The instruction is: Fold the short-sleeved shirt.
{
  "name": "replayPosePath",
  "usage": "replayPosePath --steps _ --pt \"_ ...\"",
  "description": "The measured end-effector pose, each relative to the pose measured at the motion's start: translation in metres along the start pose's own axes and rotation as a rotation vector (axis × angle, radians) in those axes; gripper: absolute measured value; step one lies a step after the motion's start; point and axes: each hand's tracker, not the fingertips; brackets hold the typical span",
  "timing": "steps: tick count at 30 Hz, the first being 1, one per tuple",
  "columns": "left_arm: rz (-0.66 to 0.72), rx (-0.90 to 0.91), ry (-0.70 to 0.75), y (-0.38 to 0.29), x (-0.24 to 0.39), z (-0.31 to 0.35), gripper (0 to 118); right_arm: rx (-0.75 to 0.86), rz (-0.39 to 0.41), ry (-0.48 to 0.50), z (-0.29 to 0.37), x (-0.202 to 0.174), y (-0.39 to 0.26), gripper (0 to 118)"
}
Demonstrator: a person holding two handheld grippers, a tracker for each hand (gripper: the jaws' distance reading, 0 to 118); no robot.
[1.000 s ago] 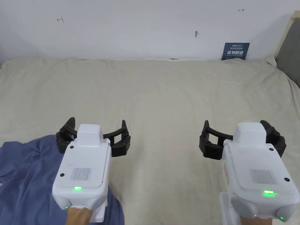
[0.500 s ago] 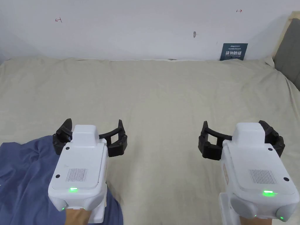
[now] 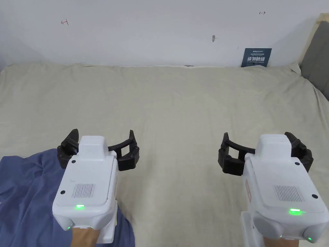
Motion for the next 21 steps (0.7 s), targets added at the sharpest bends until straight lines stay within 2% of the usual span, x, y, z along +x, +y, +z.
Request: replayPosePath --steps 7,8,9,10,11,12,13,16,21 --pt "0.001 0.008 -0.003 0.0025 0.0006 0.0007 118 -0.006 -0.002 0.001 0.0001 0.0008 0.0004 118" --pt "0.001 0.008 0.001 0.0027 0.0009 0.0009 118 -0.008 -0.003 0.003 0.0002 0.0008 0.0005 112" --pt "0.003 0.008 -0.003 0.0038 0.0015 0.0017 110 -0.015 -0.002 0.009 0.0001 0.0006 0.0011 103" --pt "0.004 0.011 -0.007 0.0047 0.0027 0.0031 93 -0.016 -0.002 0.011 0.0 0.0005 0.0019 82" --pt "0.0 0.02 0.0 0.0053 0.0039 0.0043 68 -0.021 -0.004 0.016 -0.0004 0.0004 0.002 63" --pt "-0.007 0.024 0.004 0.006 0.0056 0.0046 25 -0.028 -0.004 0.015 -0.0013 0.0003 0.0025 37" --pt "-0.01 0.021 0.005 0.0059 0.007 0.0031 4 -0.03 -0.001 0.011 -0.0023 -0.0002 0.0023 5" --pt "0.024 0.011 -0.043 0.0078 0.0046 0.0037 1 -0.038 0.002 0.002 -0.0026 0.0003 0.0028 1" --pt "0.006 -0.001 -0.034 0.0068 0.0043 0.0017 0 -0.042 -0.003 0.01 -0.0054 0.0 0.0037 1"
